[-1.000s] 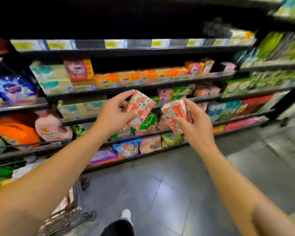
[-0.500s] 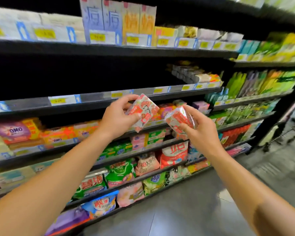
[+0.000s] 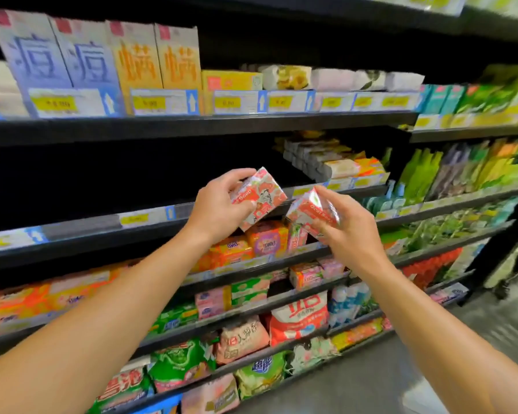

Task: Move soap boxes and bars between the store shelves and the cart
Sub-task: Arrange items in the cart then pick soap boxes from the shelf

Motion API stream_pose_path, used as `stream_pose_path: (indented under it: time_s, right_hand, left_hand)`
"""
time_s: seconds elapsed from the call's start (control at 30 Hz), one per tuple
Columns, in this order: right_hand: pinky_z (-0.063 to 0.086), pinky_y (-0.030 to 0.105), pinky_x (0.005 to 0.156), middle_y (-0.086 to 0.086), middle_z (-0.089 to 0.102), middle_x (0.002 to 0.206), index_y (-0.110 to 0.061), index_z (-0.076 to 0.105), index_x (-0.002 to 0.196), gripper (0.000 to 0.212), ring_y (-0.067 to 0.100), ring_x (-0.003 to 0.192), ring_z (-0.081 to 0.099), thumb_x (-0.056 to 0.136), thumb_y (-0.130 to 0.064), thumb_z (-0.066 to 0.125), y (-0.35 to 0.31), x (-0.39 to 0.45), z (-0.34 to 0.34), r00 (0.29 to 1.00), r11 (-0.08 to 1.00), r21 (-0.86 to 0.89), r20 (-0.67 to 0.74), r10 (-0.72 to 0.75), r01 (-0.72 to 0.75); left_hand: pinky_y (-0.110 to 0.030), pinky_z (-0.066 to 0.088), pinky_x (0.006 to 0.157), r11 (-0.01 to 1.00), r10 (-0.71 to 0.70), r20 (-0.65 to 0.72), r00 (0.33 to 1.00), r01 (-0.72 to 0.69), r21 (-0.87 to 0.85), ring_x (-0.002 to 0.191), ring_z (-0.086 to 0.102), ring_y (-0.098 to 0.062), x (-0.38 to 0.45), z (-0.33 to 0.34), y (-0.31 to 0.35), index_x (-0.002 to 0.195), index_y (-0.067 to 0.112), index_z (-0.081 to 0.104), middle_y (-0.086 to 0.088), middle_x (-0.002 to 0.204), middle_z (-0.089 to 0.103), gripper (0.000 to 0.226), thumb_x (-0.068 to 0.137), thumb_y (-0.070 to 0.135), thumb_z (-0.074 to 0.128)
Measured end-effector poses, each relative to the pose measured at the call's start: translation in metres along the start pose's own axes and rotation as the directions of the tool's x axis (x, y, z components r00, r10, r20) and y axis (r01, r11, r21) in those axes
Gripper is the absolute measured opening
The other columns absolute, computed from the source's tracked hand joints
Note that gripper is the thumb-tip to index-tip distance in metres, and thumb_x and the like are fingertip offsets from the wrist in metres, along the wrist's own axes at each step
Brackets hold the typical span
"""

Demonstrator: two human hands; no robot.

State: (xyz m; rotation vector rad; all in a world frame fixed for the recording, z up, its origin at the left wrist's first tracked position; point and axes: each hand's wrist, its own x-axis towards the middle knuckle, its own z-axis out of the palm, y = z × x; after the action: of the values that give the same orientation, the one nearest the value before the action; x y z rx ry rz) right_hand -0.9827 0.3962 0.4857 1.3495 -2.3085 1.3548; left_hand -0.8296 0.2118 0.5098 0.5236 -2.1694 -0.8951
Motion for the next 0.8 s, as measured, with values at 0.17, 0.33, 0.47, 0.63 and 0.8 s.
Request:
stream_pose_path:
  time_s: [0.17, 0.33, 0.47, 0.63, 0.8]
  right_hand:
    - [0.027, -0.007, 0.086, -0.017, 0.055, 0.120, -0.023, 0.054, 0.141, 0.056, -0.015, 0.108, 0.041, 0.089, -0.009, 0.071, 0.064, 0.049, -0.019, 0.991, 0.992, -0.009, 0.046, -0.124, 0.125]
    - [0.028, -0.006, 0.087, -0.017, 0.054, 0.119, -0.024, 0.053, 0.142, 0.057, -0.011, 0.107, 0.043, 0.089, -0.009, 0.071, 0.117, 0.076, -0.031, 0.977, 0.986, -0.002, 0.129, -0.167, 0.169]
    - [0.028, -0.003, 0.088, -0.011, 0.058, 0.123, -0.025, 0.053, 0.142, 0.057, -0.006, 0.109, 0.045, 0.089, -0.010, 0.070, 0.142, 0.089, -0.032, 0.952, 0.977, 0.009, 0.220, -0.212, 0.215]
    - [0.029, 0.000, 0.091, -0.013, 0.057, 0.122, -0.027, 0.053, 0.142, 0.057, 0.003, 0.116, 0.050, 0.090, -0.009, 0.069, 0.161, 0.100, -0.031, 0.942, 0.977, 0.059, 0.260, -0.211, 0.203]
    - [0.038, 0.021, 0.102, -0.006, 0.060, 0.130, -0.026, 0.053, 0.142, 0.057, 0.011, 0.123, 0.052, 0.090, -0.010, 0.068, 0.171, 0.118, -0.030, 0.939, 0.973, 0.060, 0.256, -0.230, 0.222]
  left_hand:
    - [-0.021, 0.051, 0.083, 0.999, -0.027, -0.049, 0.998, 0.029, 0.027, 0.107, 0.061, -0.007, 0.051, 0.058, 0.015, 0.133, 0.028, 0.059, 0.009, 0.118, 0.063, 0.055, 0.082, 0.012, 0.072]
    - [-0.017, 0.048, 0.087, 0.996, -0.056, -0.105, 0.993, 0.063, 0.068, 0.104, 0.060, -0.004, 0.093, 0.104, 0.032, 0.132, 0.027, 0.060, 0.012, 0.118, 0.063, 0.056, 0.080, 0.008, 0.071]
    - [-0.009, 0.042, 0.084, 0.978, -0.101, -0.106, 0.989, 0.118, 0.170, 0.109, 0.057, -0.005, 0.121, 0.128, 0.031, 0.134, 0.027, 0.058, 0.009, 0.124, 0.060, 0.055, 0.084, 0.006, 0.069]
    - [-0.019, 0.042, 0.092, 0.940, -0.188, -0.079, 0.979, 0.202, 0.276, 0.119, 0.055, -0.017, 0.154, 0.145, 0.023, 0.137, 0.025, 0.055, -0.001, 0.135, 0.058, 0.052, 0.090, 0.004, 0.063]
    - [-0.022, 0.043, 0.080, 0.879, -0.241, -0.013, 0.971, 0.224, 0.422, 0.117, 0.056, -0.021, 0.173, 0.163, 0.013, 0.141, 0.028, 0.050, 0.000, 0.139, 0.054, 0.056, 0.091, 0.003, 0.056]
